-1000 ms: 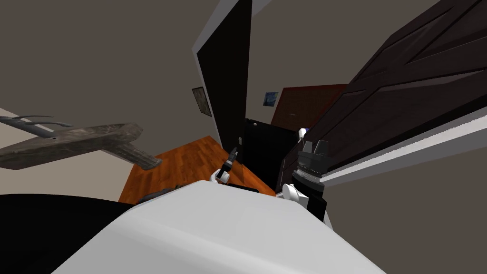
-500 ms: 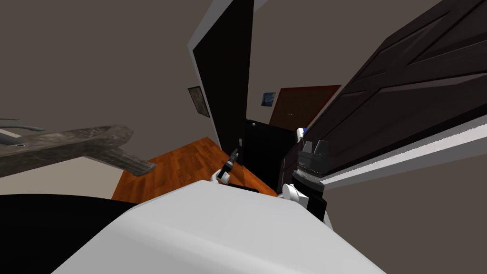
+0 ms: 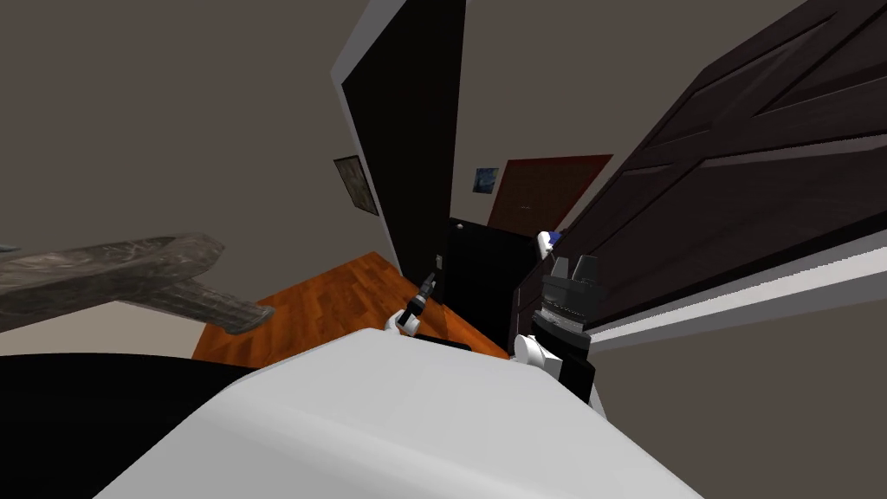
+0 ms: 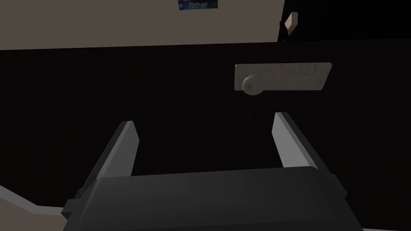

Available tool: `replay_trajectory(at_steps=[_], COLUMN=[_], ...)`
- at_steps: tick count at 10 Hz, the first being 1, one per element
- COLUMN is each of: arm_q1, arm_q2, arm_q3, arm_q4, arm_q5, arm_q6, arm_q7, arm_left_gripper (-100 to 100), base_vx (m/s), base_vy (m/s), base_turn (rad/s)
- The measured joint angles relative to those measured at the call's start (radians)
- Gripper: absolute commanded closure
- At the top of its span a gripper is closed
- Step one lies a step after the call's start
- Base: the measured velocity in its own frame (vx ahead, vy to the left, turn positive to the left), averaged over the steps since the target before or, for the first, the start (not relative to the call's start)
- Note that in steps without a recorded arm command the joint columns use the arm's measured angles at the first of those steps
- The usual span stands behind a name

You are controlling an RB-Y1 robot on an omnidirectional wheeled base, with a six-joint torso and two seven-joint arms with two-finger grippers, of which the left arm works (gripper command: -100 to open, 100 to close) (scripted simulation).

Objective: Push the door open

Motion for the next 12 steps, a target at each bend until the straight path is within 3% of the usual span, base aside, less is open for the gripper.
replay_trajectory(at_steps=[4,8,12], arm_q1=[-0.031,-0.068,-0.092], arm_q2=[-0.004,-0.017,-0.022], arm_q3=[-0.014,-0.031,-0.048], arm_q4=[0.067,0.164,0.218], arm_q5=[0.002,0.003,0.004], arm_q6=[-0.005,-0.025,-0.021], arm_q7=[0.009,0.016,0.026], arm_left_gripper=[-100,-100,-100], base_vx=[0.057,0.092,0.079], base_vy=[0.088,0.134,0.113], base_turn=[-0.054,-0.079,-0.054])
